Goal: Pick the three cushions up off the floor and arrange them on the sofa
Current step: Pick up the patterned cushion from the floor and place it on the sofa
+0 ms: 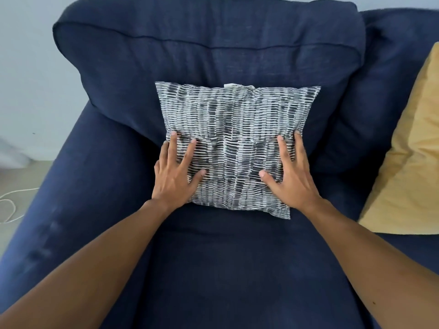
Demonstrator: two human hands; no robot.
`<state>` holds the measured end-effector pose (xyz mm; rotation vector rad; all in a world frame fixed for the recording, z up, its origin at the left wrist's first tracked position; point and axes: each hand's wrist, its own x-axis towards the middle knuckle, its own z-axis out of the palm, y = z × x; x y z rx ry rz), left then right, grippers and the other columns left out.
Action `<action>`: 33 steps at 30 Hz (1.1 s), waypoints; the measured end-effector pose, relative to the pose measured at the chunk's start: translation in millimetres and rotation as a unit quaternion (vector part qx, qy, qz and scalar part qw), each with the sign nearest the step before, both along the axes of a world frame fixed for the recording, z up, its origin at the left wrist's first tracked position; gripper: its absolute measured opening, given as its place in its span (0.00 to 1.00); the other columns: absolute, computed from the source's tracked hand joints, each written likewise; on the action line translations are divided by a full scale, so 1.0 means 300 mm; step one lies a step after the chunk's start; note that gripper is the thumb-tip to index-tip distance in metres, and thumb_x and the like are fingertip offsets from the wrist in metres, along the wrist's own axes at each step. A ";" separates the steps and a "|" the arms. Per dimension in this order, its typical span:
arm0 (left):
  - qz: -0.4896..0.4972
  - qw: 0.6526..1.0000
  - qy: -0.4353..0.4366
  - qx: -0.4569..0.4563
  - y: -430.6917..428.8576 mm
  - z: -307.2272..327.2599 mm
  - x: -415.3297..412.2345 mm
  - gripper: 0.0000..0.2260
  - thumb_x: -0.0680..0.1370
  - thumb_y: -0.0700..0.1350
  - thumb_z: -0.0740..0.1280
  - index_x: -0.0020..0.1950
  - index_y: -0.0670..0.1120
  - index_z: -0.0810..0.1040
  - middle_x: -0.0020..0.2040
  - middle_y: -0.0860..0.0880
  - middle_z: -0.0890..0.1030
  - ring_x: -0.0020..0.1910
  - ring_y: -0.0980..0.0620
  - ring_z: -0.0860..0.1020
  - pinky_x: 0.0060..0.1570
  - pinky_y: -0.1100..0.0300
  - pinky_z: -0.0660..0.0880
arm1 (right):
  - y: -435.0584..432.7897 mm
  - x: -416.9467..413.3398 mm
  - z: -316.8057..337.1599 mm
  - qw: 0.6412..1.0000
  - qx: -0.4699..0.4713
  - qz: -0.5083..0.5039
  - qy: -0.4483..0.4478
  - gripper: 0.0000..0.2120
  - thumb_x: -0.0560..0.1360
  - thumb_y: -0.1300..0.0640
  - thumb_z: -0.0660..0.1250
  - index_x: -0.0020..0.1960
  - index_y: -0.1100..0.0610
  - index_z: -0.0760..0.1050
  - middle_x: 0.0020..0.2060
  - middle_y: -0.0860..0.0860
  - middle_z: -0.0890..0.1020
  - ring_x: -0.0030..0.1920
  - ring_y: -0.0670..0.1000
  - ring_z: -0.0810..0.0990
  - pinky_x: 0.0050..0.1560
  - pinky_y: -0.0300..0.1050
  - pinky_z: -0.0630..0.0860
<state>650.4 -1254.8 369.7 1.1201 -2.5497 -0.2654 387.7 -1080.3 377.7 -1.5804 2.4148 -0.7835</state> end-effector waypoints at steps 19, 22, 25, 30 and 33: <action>0.013 0.997 -0.058 -0.040 0.133 0.227 0.080 0.33 0.81 0.65 0.58 0.83 0.58 0.52 0.84 0.44 0.42 0.82 0.38 0.44 0.75 0.35 0.55 | 0.116 0.102 0.225 0.993 0.045 0.034 0.107 0.44 0.77 0.30 0.56 0.83 0.45 0.40 0.82 0.54 0.37 0.82 0.60 0.39 0.79 0.67 0.45; 0.015 0.997 -0.060 -0.039 0.155 0.244 0.085 0.33 0.81 0.65 0.58 0.83 0.58 0.52 0.84 0.44 0.42 0.82 0.38 0.44 0.75 0.35 0.56 | 0.122 0.117 0.247 0.991 0.042 0.038 0.120 0.44 0.76 0.28 0.53 0.83 0.45 0.39 0.82 0.54 0.36 0.82 0.60 0.39 0.79 0.67 0.45; 0.005 0.997 -0.062 -0.041 0.173 0.251 0.081 0.32 0.82 0.64 0.59 0.83 0.56 0.54 0.84 0.44 0.43 0.82 0.38 0.44 0.75 0.34 0.56 | 0.124 0.128 0.255 0.990 0.039 0.048 0.128 0.44 0.76 0.27 0.52 0.83 0.44 0.39 0.82 0.54 0.36 0.82 0.59 0.38 0.78 0.68 0.45; -0.009 0.997 -0.060 -0.045 0.169 0.252 0.065 0.32 0.82 0.63 0.59 0.83 0.56 0.54 0.84 0.44 0.44 0.82 0.38 0.43 0.76 0.36 0.54 | 0.101 0.134 0.246 0.986 0.036 0.058 0.150 0.43 0.77 0.28 0.52 0.83 0.46 0.41 0.82 0.56 0.38 0.82 0.60 0.39 0.78 0.68 0.45; -0.018 0.997 -0.055 -0.051 0.142 0.234 0.052 0.31 0.82 0.64 0.59 0.83 0.57 0.54 0.84 0.44 0.44 0.82 0.39 0.44 0.75 0.36 0.54 | 0.066 0.134 0.231 0.983 0.042 0.056 0.167 0.43 0.77 0.28 0.52 0.83 0.46 0.41 0.82 0.57 0.38 0.82 0.61 0.38 0.78 0.69 0.45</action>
